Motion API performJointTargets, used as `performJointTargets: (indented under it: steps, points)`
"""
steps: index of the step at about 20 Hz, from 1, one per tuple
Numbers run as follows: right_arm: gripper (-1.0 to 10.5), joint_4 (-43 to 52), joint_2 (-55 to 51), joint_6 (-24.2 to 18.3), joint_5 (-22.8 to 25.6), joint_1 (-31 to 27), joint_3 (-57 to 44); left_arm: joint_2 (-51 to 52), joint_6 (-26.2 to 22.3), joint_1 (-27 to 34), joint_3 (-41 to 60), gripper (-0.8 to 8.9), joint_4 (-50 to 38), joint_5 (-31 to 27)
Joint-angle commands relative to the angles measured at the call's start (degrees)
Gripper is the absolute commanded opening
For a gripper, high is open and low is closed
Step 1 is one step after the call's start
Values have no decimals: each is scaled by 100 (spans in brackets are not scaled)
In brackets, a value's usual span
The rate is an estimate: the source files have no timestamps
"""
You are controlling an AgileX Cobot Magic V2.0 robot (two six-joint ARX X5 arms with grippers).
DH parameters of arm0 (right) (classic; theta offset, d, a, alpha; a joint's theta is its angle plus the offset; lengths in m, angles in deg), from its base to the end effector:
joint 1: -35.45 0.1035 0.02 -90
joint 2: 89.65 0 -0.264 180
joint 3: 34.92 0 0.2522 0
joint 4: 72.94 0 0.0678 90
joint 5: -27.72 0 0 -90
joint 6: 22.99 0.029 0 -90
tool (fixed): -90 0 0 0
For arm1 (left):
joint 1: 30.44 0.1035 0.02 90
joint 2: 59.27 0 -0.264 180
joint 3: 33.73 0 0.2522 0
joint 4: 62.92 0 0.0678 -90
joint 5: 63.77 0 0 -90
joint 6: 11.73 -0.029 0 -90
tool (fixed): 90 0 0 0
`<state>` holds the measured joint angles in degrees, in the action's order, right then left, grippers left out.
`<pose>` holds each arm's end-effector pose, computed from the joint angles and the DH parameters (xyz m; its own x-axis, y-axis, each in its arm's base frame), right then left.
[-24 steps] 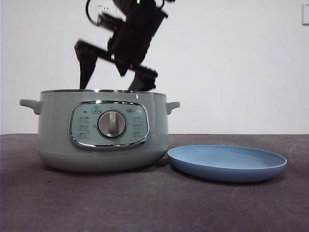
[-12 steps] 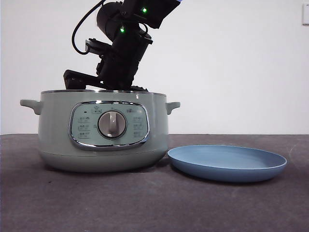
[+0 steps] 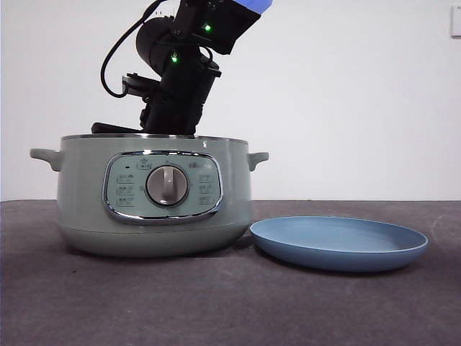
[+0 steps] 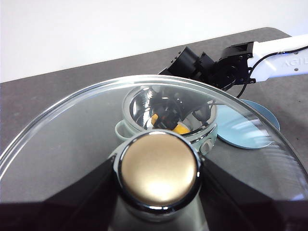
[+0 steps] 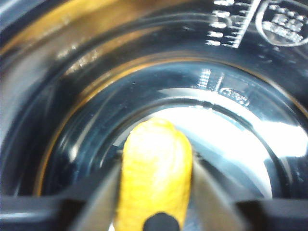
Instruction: Take the corn out from the steamer,put the corn on the plate,close the lid
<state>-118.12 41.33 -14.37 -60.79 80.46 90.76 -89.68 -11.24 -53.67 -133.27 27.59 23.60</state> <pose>0.3582 0.3572 0.2048 0.4681 0.4315 -0.7711 -0.6057 0.7921 0.0755 -0.0250 0.0122 0.4375 0.8729 -0.3247 -0.3642 0.3519 0.9360 0.0088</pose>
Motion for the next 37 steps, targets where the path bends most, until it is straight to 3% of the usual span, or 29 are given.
performJointTargets:
  steps: [1,4,7,9,11,15,18,27,30,37]
  points:
    - [-17,205,57,63,-2,59,-9,35,-55,7,-70,-8,245,-4]
    - [-17,407,-531,55,39,48,-9,35,-52,7,-70,-8,236,-4]
    - [-17,9,-1565,-48,79,-107,-9,35,-55,7,-70,-8,201,-4]
    - [-17,-544,-2347,-297,492,-280,-9,35,-55,7,-70,-8,103,-4]
    - [-18,-1292,-2986,-518,782,-584,-11,35,-57,7,-70,-8,85,0]
    - [-18,-2168,-3467,-522,723,-1447,-337,35,-57,7,-70,-8,90,7]
    - [-18,-1633,-3801,-442,289,-1945,-1528,35,-52,7,-70,-8,90,15]
    - [-17,1204,-3908,9,-225,-2223,-4848,35,-31,7,-70,-8,81,15]
    - [-17,1816,-3617,79,-273,-2223,-5359,35,-28,7,-70,-8,83,17]
    - [-17,2310,-2736,101,-297,-2218,-5416,35,-28,7,-70,-8,90,15]
